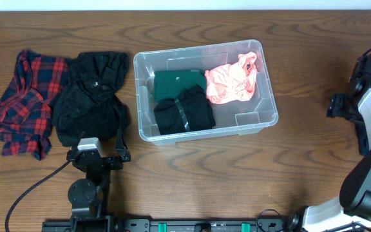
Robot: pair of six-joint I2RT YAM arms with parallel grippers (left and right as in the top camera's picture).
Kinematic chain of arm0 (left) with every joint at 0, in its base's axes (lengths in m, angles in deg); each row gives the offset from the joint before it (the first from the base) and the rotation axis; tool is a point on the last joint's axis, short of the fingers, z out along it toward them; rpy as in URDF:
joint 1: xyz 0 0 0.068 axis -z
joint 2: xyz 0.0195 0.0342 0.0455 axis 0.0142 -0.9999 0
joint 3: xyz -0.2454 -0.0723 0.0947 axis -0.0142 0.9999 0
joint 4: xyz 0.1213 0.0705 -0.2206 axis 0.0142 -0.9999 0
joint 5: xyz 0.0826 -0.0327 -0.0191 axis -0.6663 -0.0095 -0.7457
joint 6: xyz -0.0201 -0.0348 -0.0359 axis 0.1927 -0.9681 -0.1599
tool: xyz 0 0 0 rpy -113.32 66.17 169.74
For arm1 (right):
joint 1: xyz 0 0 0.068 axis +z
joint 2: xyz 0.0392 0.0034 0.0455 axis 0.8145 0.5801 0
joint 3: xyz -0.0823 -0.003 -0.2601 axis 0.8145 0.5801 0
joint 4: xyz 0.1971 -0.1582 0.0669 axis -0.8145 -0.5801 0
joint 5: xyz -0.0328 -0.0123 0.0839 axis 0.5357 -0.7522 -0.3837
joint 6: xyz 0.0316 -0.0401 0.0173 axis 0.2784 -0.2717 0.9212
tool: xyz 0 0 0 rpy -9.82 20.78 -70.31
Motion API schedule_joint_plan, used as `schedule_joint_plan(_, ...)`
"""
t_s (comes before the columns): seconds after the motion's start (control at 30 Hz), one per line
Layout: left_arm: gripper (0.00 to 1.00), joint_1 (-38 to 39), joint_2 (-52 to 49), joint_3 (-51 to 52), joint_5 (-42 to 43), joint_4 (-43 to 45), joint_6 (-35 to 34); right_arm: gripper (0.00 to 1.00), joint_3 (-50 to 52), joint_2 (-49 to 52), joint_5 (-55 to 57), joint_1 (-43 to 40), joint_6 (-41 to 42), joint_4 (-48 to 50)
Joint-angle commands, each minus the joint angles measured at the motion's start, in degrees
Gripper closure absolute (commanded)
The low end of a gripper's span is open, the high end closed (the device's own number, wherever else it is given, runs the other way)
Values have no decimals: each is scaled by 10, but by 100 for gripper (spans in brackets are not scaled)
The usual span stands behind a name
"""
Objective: Pack container
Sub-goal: 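Release the black garment and withdraw the right gripper right, then reach the right gripper to the dark navy item and grasp it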
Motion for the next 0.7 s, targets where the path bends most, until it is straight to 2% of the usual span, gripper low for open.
schedule_joint_plan(0.0,2,-2,3,9,3,-21,-7,13,5,22,39,-29,-57,0)
schedule_joint_plan(0.37,2,-2,3,9,3,-21,-7,17,7,48,12,-127,-48,-6)
schedule_joint_plan(0.67,2,-2,3,9,3,-21,-7,20,8,50,-52,-161,-67,14)
